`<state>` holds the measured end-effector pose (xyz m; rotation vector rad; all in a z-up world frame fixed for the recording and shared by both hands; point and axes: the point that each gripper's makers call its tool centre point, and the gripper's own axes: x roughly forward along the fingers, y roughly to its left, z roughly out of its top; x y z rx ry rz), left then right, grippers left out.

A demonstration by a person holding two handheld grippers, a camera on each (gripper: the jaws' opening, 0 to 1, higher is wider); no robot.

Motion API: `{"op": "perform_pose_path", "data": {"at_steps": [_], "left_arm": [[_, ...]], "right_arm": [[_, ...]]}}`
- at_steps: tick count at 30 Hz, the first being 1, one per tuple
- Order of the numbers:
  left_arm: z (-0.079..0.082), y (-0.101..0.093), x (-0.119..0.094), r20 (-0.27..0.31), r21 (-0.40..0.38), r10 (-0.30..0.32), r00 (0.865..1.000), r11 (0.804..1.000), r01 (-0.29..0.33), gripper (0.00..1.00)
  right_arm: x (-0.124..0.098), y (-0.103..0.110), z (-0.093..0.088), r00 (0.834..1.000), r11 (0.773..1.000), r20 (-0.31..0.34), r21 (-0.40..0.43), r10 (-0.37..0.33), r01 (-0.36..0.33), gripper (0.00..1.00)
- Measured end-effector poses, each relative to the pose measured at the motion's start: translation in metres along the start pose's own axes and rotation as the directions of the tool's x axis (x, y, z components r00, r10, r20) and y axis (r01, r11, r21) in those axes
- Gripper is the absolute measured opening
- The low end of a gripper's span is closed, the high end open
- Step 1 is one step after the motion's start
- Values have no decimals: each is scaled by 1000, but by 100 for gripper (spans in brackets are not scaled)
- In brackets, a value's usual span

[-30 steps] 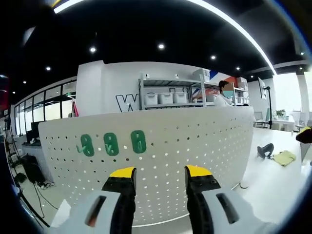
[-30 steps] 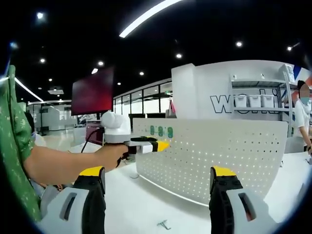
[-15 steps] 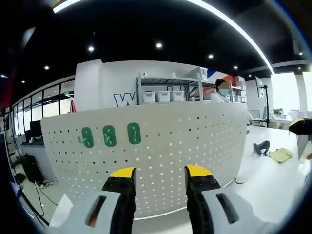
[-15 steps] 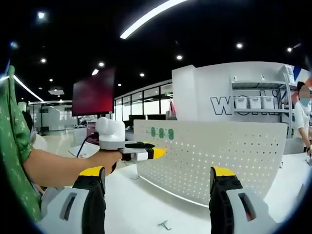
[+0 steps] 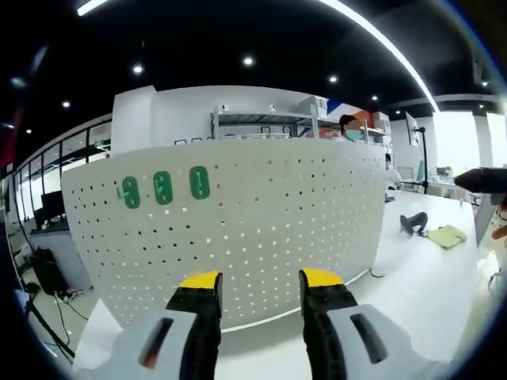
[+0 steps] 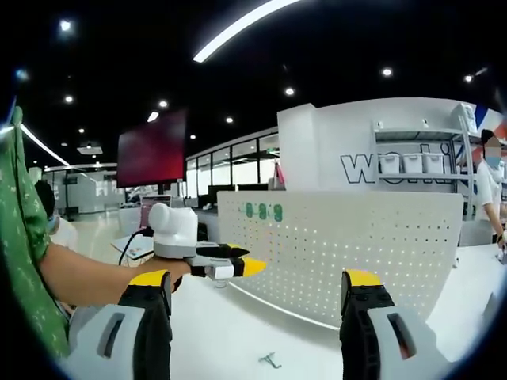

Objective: Insert the hook assembly into the mounting plate slot until the hook locks in place.

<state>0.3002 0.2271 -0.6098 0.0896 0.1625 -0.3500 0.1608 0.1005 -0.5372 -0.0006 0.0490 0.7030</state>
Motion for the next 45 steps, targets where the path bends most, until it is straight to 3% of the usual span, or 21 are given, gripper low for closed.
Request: {"op": "perform_pose_path", "data": {"at_steps": [9,17,22,31,45], "left_arm": [[-42,-19,-1,-86,16,-39,996,999,40,39],[-84,-38,1,-182,33,-81,980,996,88,37],[-99,-46,2,-214,42,-103,971,992,115,37],[-132,-61,5,-295,67,-136,946,984,163,36],[-183,-91,4,-411,122,-198,890,955,269,32]], "right_arm": [[-7,-1,-13,1000,1000,-19,19,-10,10,90],[-10,-2,-26,999,999,-43,35,-17,19,90],[-11,-5,-41,997,998,-71,55,-21,25,90],[-16,-7,-63,993,995,-109,87,-33,42,90],[-24,-12,-91,986,989,-160,131,-52,74,90]]}}
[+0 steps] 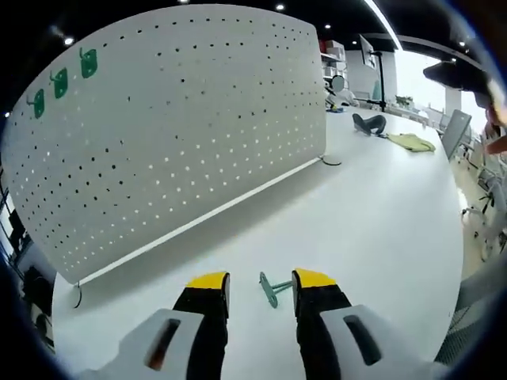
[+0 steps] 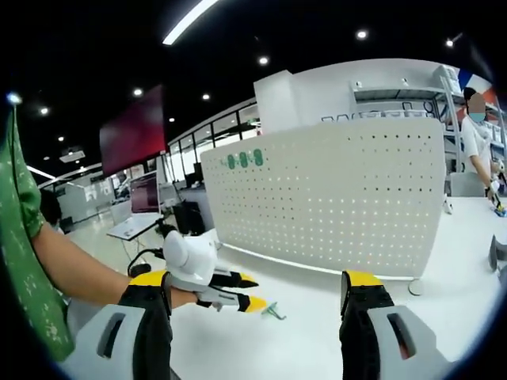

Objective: Insert the hook assembly into the mounting plate slot until the hook locks in place.

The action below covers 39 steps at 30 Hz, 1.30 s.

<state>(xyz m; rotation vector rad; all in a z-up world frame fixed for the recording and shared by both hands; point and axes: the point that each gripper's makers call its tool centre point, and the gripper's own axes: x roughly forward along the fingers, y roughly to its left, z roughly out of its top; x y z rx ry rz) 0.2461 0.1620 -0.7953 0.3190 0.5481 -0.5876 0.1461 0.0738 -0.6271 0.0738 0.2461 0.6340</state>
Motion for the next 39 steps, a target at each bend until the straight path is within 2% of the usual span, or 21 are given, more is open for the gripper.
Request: {"op": "perform_pose_path", "data": {"at_steps": [8,22,33,39], "left_arm": [[-20,-6,9,-48,38,-21,999,999,23,21],[-29,-14,19,-69,52,-39,997,998,42,12],[-34,-5,23,-82,36,-22,996,999,25,3],[-35,0,23,-80,11,-14,997,1000,15,2]], "right_arm": [[0,-4,-3,1000,1000,-6,9,-8,8,90],[3,-9,-8,1000,1000,-17,19,-14,14,90],[4,-15,-11,999,999,-24,27,-22,23,89],[7,-13,-11,1000,999,-26,27,-17,18,89]]}}
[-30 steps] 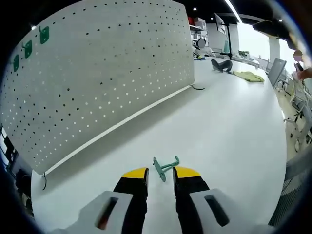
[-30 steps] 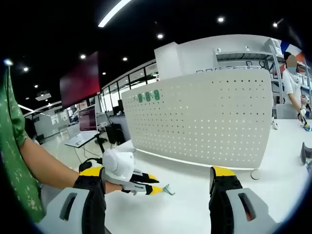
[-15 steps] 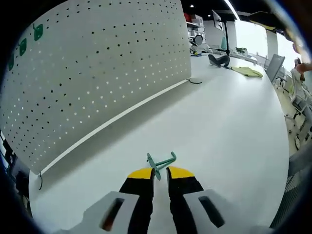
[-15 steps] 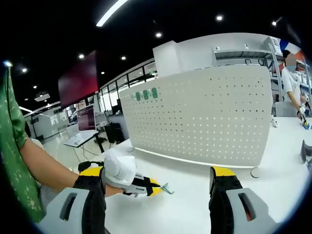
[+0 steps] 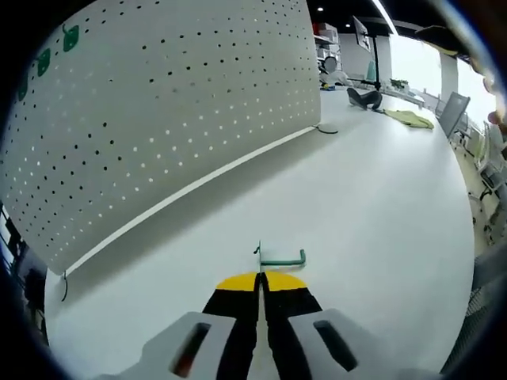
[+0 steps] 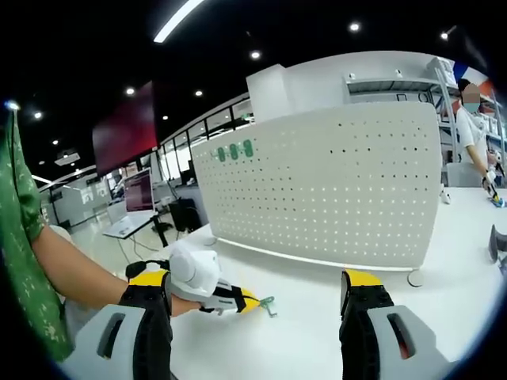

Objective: Insert the hook assembly into the mounting plate slot until the hook locks in place.

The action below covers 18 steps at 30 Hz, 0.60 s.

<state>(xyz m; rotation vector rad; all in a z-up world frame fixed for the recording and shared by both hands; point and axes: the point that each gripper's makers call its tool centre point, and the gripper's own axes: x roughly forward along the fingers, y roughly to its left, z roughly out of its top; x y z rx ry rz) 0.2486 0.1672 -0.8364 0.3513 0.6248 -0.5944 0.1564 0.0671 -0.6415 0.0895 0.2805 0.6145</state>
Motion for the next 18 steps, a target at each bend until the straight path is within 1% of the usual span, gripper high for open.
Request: {"op": "perform_pose_path", "data": {"at_steps": [4,7,9,11,14,17,18], "left_arm": [[0,2,-1,7,-16,2,1000,1000,-2,2],[0,4,-2,16,-42,1,1000,999,-1,2],[-1,5,-2,22,-77,-5,1000,997,6,2],[-1,7,-3,24,-96,-7,1000,995,9,1],[0,9,-6,45,-176,-12,999,984,19,1],[2,14,-11,57,-194,-7,998,981,18,1],[4,15,-14,70,-207,-6,998,978,20,1]], "right_arm": [[1,0,1,1000,1000,0,-2,2,-2,89],[1,0,1,1000,1000,-1,-2,2,-2,89],[2,1,1,1000,1000,-1,-4,4,-4,89],[2,2,2,1000,1000,-2,-6,6,-6,89],[2,3,3,1000,1000,-1,-8,8,-8,89],[3,4,4,1000,1000,0,-11,10,-10,89],[3,4,5,1000,1000,0,-11,11,-11,89]]}}
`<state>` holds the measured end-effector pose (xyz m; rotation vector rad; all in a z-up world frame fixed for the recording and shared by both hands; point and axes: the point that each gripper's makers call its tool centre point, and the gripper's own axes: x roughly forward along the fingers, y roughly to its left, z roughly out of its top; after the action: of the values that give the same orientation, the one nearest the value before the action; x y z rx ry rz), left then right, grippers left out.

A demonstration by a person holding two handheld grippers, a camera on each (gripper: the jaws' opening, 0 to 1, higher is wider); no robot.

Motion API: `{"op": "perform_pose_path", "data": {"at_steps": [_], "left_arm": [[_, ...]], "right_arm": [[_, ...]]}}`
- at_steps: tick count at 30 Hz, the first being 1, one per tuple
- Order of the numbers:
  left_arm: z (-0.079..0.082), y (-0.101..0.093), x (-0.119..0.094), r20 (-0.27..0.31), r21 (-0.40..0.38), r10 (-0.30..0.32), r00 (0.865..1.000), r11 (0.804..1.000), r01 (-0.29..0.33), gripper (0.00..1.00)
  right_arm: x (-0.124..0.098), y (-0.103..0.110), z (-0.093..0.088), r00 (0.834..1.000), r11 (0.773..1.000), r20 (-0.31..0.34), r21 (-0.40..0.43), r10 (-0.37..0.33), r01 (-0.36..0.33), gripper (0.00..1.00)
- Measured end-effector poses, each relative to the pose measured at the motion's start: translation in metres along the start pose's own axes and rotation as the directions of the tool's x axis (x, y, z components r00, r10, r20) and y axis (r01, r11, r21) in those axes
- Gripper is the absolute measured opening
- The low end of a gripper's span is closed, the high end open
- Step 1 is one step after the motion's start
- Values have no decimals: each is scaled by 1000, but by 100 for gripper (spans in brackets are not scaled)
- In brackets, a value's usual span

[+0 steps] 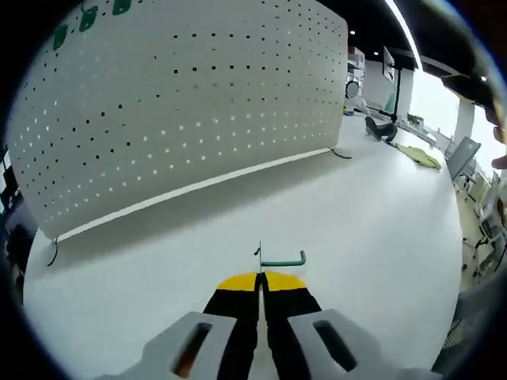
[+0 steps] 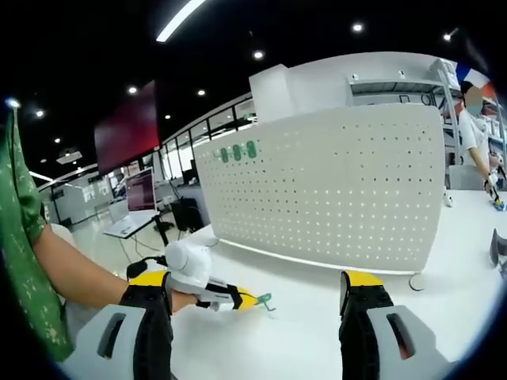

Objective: Insert the hook assembly into the mounting plate slot until the hook locks in place.

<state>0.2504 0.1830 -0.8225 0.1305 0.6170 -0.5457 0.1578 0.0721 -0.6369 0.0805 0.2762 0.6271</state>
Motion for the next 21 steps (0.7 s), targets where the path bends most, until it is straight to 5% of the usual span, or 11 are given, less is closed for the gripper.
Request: {"op": "perform_pose_path", "data": {"at_steps": [11,21], "left_arm": [[36,-1,-28,141,-137,-18,990,990,38,1],[70,-3,-61,275,-219,-26,961,972,89,1]], "right_arm": [[5,9,11,1000,1000,18,-15,19,-19,86],[3,13,19,999,1000,31,-25,19,-18,83]]}}
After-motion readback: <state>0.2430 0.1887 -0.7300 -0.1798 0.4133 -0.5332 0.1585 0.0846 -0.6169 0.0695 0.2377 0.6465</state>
